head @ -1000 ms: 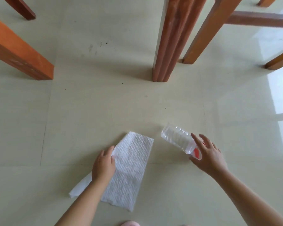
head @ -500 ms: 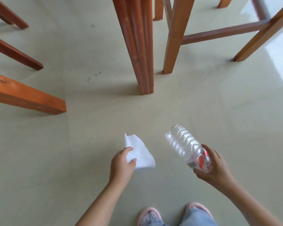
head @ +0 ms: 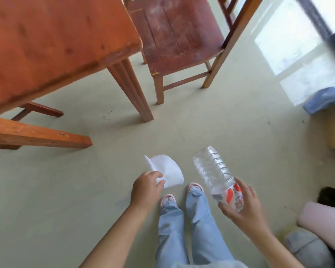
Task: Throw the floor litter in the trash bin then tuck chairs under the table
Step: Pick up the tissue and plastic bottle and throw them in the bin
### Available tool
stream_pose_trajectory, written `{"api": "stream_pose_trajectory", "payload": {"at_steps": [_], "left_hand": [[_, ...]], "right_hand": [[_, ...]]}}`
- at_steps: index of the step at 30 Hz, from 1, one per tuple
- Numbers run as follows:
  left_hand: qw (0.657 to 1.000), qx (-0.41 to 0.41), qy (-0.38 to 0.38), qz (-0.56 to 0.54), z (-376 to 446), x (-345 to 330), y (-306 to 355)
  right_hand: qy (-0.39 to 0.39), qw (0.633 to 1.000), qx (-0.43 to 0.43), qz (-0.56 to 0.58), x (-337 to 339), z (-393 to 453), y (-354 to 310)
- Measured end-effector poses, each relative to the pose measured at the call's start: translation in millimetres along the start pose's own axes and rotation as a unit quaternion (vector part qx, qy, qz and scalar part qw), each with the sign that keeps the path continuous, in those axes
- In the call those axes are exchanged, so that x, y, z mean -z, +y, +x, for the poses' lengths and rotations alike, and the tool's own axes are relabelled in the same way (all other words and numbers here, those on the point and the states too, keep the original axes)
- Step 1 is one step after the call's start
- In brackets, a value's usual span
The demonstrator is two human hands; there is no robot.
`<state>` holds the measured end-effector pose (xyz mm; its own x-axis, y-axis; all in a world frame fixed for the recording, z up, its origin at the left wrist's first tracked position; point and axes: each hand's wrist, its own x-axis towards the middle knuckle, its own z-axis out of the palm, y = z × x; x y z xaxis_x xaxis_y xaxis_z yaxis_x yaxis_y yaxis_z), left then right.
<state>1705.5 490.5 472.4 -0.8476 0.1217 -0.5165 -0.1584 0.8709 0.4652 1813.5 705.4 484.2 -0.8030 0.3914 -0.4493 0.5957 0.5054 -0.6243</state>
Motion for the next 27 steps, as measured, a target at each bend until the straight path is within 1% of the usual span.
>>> {"api": "stream_pose_trajectory", "payload": {"at_steps": [4, 7, 11, 14, 17, 20, 22, 24, 27], "left_hand": [[0.997, -0.063, 0.031, -0.043, -38, 29, 50], [0.991, -0.122, 0.054, -0.031, -46, 35, 89], [0.979, -0.2, 0.04, -0.001, -42, 32, 148], [0.975, -0.22, 0.028, 0.024, -28, 21, 198], [0.974, -0.223, 0.013, 0.033, -7, 7, 253], [0.979, -0.201, 0.016, 0.042, 21, -4, 311], [0.979, -0.197, 0.029, 0.041, 44, -9, 350], [0.981, -0.187, 0.042, 0.043, 68, -14, 386], [0.981, -0.18, 0.062, 0.029, 107, -18, 433]], "right_hand": [[0.052, 0.998, 0.01, 0.042, 54, -46, -17], [0.075, 0.995, -0.008, 0.067, 86, -61, -9], [0.13, 0.987, -0.025, 0.09, 132, -62, 6], [0.152, 0.982, -0.065, 0.095, 171, -48, 27], [0.171, 0.976, -0.077, 0.107, 221, -11, 42], [0.18, 0.974, -0.081, 0.111, 276, 42, 47], [0.154, 0.981, -0.066, 0.1, 311, 83, 48], [0.125, 0.99, -0.031, 0.061, 339, 126, 47], [0.092, 0.995, -0.004, 0.032, 376, 194, 31]]}}
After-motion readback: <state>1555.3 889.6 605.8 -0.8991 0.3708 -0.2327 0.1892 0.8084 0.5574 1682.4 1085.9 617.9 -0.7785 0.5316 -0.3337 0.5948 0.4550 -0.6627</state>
